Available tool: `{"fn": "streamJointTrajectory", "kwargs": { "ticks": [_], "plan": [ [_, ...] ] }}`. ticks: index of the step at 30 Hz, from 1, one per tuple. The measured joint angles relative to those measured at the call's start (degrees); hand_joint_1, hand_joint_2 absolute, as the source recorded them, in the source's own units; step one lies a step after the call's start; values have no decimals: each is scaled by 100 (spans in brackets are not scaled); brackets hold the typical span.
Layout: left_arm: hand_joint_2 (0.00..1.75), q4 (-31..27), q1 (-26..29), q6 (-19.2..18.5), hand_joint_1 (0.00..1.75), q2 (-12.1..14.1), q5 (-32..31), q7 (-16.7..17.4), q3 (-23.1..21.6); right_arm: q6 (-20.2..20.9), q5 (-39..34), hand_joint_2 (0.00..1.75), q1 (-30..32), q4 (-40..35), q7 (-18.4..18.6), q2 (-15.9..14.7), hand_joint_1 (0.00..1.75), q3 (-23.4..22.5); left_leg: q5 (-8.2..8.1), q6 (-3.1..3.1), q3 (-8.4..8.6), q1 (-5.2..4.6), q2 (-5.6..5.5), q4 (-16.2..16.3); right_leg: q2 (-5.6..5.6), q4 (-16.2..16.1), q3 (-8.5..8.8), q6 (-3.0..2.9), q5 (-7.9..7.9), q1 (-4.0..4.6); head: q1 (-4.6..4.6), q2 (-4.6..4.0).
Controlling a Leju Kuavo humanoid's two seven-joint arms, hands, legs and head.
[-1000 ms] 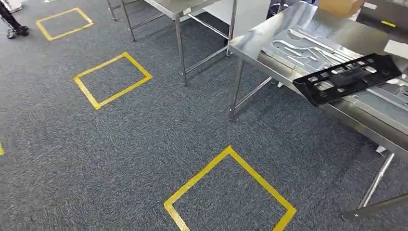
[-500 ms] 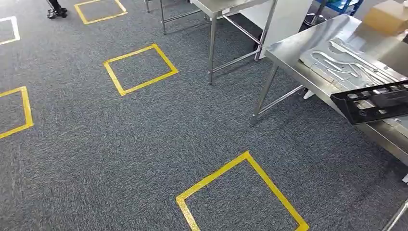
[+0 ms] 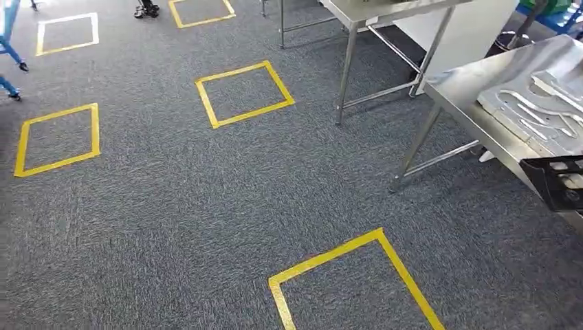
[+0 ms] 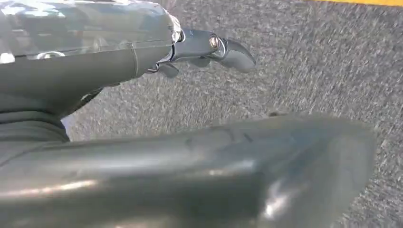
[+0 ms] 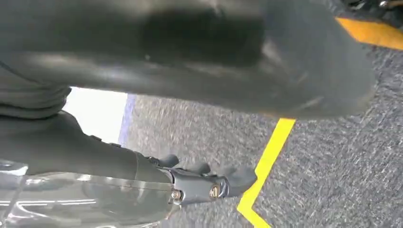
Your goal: Take the parts from the cabinet and place them on the table.
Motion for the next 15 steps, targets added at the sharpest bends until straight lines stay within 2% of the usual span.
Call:
{"fn": "streamJointTrajectory", "kwargs": {
  "ticks": [1,2,3,4,5,6,7,9,10,11,12,13,14,15],
  "plan": [
    [0,-2,9,-52,0,9,-20,-9,0,15,-57,0,-4,0,-4,-22,0,-2,-8,-17,-74,20,19,171,-77,2,2,5,-4,3,0,0],
    [0,-2,15,-102,0,22,-26,-26,0,15,-107,0,-4,0,-22,-39,0,-11,109,-35,-2,41,40,54,-145,3,7,20,-14,2,0,0],
    [0,-4,34,-179,0,33,-24,-67,0,7,-164,0,-2,0,-37,-50,0,-30,309,-51,195,56,72,-298,-209,8,23,39,-29,-2,0,0],
    [0,-13,48,-269,0,46,-35,-109,0,-11,-206,0,0,0,-50,-57,0,-59,557,-57,505,69,152,-849,-273,19,51,65,-51,-10,0,0],
    [0,-26,51,-366,0,63,-80,-137,0,-43,-264,0,7,0,-81,-61,0,-96,760,-51,837,71,367,-1430,-339,45,75,100,-83,-6,0,0],
    [0,-26,50,-445,0,66,-142,-144,-9,-74,-293,0,22,0,-100,-102,0,-142,693,-8,923,35,618,-1635,-382,73,72,146,-122,38,0,0],
    [0,-37,57,-496,0,77,-184,-155,-15,-92,-326,0,33,0,-129,-105,0,-188,733,44,930,34,505,-1633,-430,80,86,182,-139,44,9,0],
    [0,-37,84,-640,0,96,-323,-159,-24,-138,-450,0,31,0,-142,-109,0,-275,717,98,899,18,403,-1610,-518,69,120,237,-143,42,7,0],
    [0,-37,105,-752,0,122,-442,-157,-50,-179,-558,0,43,0,-142,-109,0,-352,733,147,889,11,321,-1637,-584,64,145,277,-160,27,7,0],
    [0,-39,122,-868,0,149,-584,-148,-114,-212,-674,0,71,0,-133,-109,0,-442,766,196,934,45,256,-1680,-462,110,147,330,-225,-23,7,0],
    [0,-39,135,-986,0,181,-742,-142,-188,-249,-796,0,116,2,-120,-109,0,-545,774,225,929,38,210,-1685,-146,318,61,331,-396,-33,4,0],
    [0,-39,127,-1105,0,229,-906,-131,-279,-297,-922,0,163,4,-96,-109,0,-675,784,246,912,32,138,-1685,44,725,-138,325,-646,-39,11,0],
    [0,-39,123,-1186,0,273,-1003,-122,-356,-321,-992,0,206,7,-90,-109,0,-786,789,264,901,17,67,-1685,129,1205,-379,324,-874,-38,11,0],
    [0,-39,118,-1221,0,306,-1034,-118,-422,-337,-1014,0,236,11,-87,-109,0,-876,791,270,893,0,-12,-1683,161,1654,-613,320,-1037,-35,11,0]
  ]
}}
